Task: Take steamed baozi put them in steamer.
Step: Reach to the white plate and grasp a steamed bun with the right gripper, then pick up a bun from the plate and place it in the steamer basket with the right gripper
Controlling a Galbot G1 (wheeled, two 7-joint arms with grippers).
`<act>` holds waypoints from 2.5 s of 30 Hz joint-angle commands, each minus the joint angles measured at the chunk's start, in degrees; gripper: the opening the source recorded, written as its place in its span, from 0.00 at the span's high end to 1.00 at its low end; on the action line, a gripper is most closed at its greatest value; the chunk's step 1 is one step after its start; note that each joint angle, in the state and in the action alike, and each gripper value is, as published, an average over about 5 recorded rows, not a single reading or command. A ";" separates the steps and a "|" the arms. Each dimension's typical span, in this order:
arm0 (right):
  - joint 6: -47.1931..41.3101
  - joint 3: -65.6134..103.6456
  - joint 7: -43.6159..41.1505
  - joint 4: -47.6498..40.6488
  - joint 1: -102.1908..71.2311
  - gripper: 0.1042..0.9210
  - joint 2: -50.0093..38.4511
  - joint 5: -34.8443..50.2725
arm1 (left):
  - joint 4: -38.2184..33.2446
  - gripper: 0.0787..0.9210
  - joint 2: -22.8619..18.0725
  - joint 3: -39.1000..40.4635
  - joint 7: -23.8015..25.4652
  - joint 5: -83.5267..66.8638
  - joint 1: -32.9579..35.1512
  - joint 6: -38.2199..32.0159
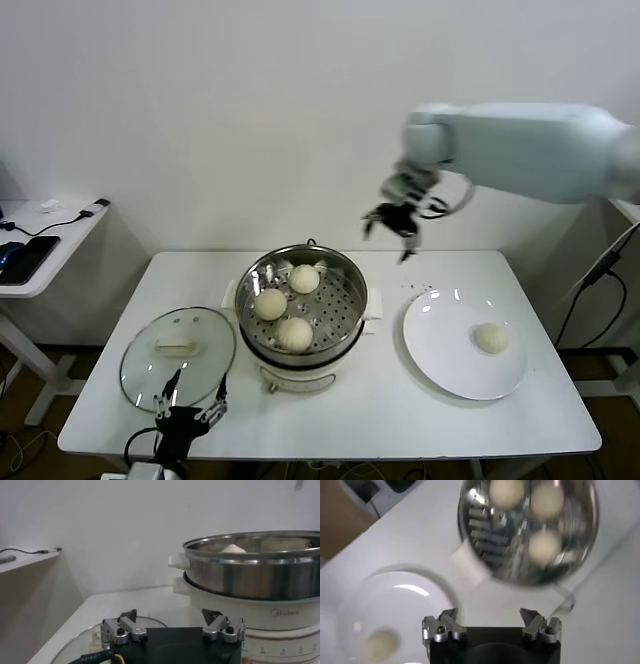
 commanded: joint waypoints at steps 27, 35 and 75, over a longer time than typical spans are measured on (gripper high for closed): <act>-17.73 27.74 7.85 -12.17 -43.58 0.12 -22.34 -19.54 | 1.32 0.12 -1.37 -0.36 0.00 1.56 1.23 -0.28; -18.37 31.59 10.53 -14.43 -47.08 0.12 -19.50 -20.39 | 1.54 0.12 -1.34 -0.31 0.02 1.69 1.32 -0.59; -31.96 -3.96 17.07 23.25 13.99 0.33 1.73 35.21 | -1.88 0.12 -0.91 2.10 0.34 1.93 1.25 0.35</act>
